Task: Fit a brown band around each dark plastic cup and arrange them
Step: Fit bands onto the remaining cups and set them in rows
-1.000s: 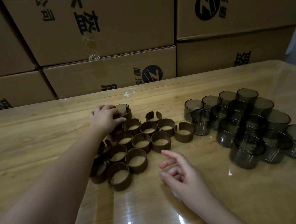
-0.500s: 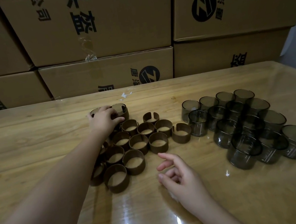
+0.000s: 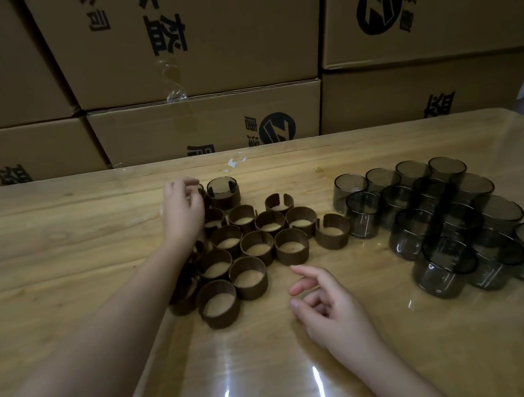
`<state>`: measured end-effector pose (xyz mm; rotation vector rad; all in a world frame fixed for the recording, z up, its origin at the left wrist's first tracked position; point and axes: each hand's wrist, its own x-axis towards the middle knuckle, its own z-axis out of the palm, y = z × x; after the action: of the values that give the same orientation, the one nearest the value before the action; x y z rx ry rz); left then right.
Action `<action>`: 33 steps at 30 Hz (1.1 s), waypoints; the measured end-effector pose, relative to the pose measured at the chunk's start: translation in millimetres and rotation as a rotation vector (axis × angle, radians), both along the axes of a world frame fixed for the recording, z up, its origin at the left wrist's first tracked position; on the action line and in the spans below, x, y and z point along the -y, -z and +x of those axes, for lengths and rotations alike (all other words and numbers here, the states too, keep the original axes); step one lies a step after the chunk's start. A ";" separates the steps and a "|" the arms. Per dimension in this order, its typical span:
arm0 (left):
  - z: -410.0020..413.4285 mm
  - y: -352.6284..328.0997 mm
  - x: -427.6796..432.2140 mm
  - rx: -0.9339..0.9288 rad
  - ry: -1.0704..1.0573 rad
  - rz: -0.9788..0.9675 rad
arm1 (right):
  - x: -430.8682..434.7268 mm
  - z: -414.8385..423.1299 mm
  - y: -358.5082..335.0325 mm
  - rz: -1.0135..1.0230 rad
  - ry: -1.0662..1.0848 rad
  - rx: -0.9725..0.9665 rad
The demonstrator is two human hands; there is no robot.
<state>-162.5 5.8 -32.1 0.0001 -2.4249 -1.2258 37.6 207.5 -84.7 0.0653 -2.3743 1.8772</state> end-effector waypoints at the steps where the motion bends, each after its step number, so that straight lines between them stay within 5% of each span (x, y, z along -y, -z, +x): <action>1: 7.4 0.7 0.0 0.009 0.012 0.018 | -0.2 -0.1 0.1 -0.001 0.002 0.004; 10: 28.1 0.3 5.3 0.108 0.039 -0.360 | 0.2 3.4 -6.9 -0.003 0.014 0.020; 15: 34.9 -5.8 7.2 0.097 0.040 -0.395 | 0.0 3.3 -10.3 -0.017 0.021 0.028; 21: 111.2 -1.8 -17.2 -0.043 0.290 -0.479 | 1.7 4.5 -14.2 -0.077 0.046 0.025; 26: 182.9 9.2 -54.2 -0.106 0.450 -0.322 | 0.1 10.6 -17.8 -0.036 0.160 -0.059; 33: 212.7 28.8 -55.4 0.230 0.496 0.045 | -6.6 16.7 -21.7 0.248 0.292 -0.152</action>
<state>50.3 61.3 -60.9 -0.4996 -2.6898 -1.5614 54.2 214.1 -62.9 -0.1080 -2.3498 1.3960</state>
